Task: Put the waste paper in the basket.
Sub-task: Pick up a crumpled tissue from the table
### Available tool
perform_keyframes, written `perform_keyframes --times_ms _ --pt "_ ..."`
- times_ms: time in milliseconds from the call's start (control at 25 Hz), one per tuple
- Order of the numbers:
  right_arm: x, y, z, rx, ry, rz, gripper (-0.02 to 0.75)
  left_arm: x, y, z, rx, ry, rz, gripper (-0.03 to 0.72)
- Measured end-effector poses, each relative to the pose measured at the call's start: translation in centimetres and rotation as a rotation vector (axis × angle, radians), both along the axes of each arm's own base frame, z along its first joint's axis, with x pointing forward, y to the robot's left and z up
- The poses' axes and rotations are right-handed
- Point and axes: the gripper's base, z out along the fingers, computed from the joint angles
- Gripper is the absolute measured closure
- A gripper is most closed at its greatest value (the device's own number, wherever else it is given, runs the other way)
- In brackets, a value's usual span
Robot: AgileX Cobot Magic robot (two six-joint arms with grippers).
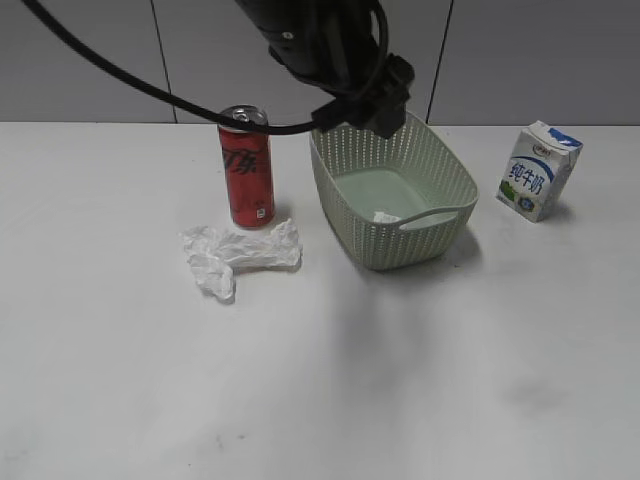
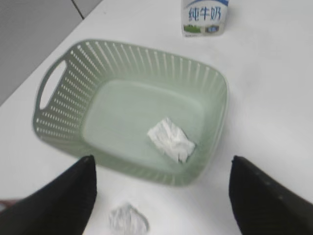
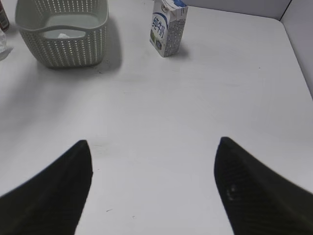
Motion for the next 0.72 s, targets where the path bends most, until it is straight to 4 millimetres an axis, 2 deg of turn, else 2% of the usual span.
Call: perform_keyframes --times_ms 160,320,440,560,720 --pt "0.0 0.0 0.0 0.0 0.0 0.0 0.149 -1.2 3.0 2.6 0.066 0.082 0.046 0.073" --pt "0.0 0.0 0.0 -0.001 0.0 0.0 0.149 0.1 7.0 3.0 0.094 0.155 0.201 0.077" --pt "0.0 0.0 0.0 -0.001 0.0 0.0 0.149 0.4 10.3 1.4 0.115 0.229 0.285 0.079" --pt "0.0 0.0 0.0 -0.001 0.0 0.0 0.149 -0.8 12.9 -0.7 0.114 0.249 0.34 0.083" --pt "0.0 0.0 0.0 -0.001 0.0 0.0 0.149 -2.7 14.9 -4.2 0.105 0.238 0.372 0.09"
